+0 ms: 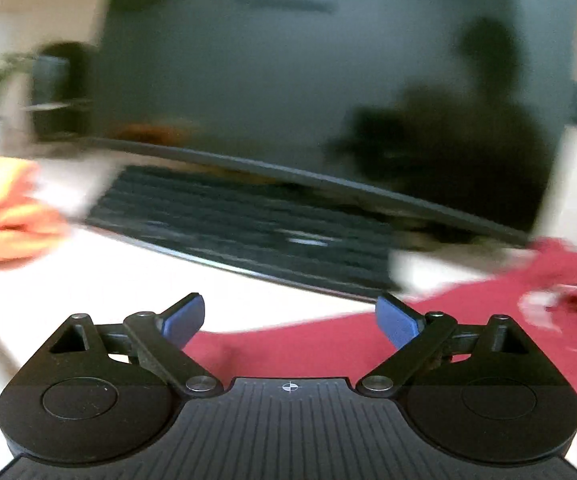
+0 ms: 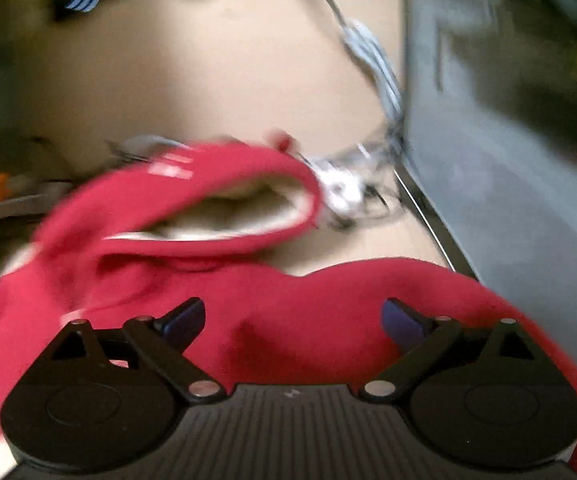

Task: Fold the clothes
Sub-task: 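Spread the hoodie flat with both tools, pulling the sleeve outward with the left tool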

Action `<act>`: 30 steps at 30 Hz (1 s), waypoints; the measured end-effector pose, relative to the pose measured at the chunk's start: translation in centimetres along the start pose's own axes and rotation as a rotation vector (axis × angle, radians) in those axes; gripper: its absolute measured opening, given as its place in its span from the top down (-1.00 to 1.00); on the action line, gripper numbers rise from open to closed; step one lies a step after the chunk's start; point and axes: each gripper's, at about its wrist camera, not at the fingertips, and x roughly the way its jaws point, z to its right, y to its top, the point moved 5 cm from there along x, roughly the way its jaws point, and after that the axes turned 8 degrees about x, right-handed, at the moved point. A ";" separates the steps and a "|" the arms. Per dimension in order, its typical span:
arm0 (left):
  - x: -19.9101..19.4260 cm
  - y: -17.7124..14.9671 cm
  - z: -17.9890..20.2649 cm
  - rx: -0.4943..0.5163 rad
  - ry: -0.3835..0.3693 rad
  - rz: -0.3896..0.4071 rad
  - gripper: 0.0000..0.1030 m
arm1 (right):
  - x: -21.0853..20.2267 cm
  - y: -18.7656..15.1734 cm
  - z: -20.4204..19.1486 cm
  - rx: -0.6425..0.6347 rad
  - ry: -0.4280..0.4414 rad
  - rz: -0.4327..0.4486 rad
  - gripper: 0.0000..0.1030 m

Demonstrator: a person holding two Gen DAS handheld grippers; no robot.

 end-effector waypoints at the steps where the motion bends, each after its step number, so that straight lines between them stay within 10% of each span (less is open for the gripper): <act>1: -0.2 0.0 1.8 -0.001 -0.101 -0.002 -0.90 | -1.7 -0.9 -0.7 -0.007 0.048 0.006 -0.92; 6: 3.2 -3.2 12.5 0.041 -0.470 -0.105 -0.92 | -3.9 -6.1 -1.9 0.052 0.221 -0.117 -0.94; 15: 7.0 -5.9 16.7 0.205 -0.377 -0.163 -0.94 | -1.8 -6.3 -1.5 0.029 0.182 -0.146 -1.00; 18: 4.0 -5.0 11.8 0.019 -0.296 -0.099 -0.93 | -1.7 -6.3 -1.1 0.050 0.200 -0.138 -1.00; 23: -1.2 -2.9 1.2 -0.092 0.198 0.065 -0.90 | -1.4 -6.6 -1.4 0.042 0.190 -0.136 -1.00; 25: -1.2 -2.9 -2.2 -0.142 0.330 0.032 -0.52 | -1.4 -6.7 -1.4 0.040 0.189 -0.136 -1.00; 30: 0.3 -4.5 -6.4 -0.264 0.405 -0.062 -0.44 | -1.6 -6.7 -1.3 0.044 0.192 -0.133 -1.00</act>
